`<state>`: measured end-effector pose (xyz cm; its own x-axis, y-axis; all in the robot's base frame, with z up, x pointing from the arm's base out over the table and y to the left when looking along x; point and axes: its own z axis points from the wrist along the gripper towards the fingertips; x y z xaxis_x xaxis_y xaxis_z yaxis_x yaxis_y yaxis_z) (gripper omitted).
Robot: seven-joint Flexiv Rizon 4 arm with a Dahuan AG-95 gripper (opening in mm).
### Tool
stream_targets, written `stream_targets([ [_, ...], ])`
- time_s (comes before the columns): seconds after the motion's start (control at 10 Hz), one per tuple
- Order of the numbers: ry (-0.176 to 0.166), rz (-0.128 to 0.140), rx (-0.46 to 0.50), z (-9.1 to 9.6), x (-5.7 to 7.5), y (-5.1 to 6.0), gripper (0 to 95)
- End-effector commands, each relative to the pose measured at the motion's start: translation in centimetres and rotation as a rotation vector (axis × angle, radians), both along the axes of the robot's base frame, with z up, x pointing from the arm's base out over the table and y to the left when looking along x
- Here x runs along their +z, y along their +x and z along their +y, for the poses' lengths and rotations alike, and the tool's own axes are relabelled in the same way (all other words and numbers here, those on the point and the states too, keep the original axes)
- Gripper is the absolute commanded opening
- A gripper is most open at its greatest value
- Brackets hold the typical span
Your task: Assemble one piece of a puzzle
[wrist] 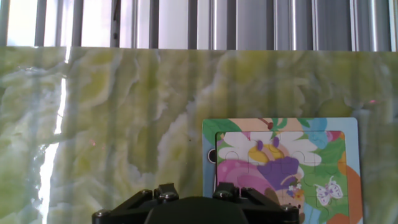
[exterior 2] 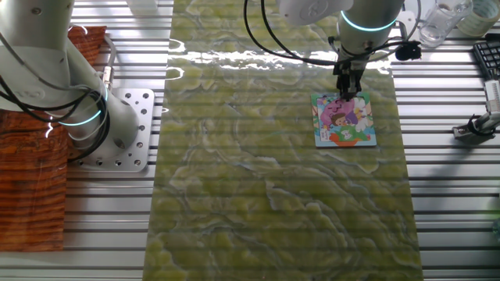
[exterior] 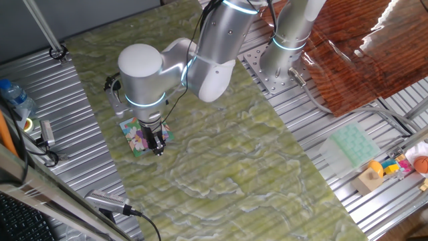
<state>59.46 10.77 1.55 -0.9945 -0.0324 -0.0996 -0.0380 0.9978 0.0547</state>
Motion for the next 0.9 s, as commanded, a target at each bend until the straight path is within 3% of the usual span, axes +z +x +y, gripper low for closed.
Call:
stream_targets([
  [0.1, -0.002, 0.013, 0.008, 0.1, 1.0, -0.1, 38.0],
  [0.4, -0.002, 0.055, -0.002, 0.1, 2.0, -0.4, 38.0],
  [0.9, -0.002, 0.056, 0.02, -1.0, 1.2, -1.9, 38.0],
])
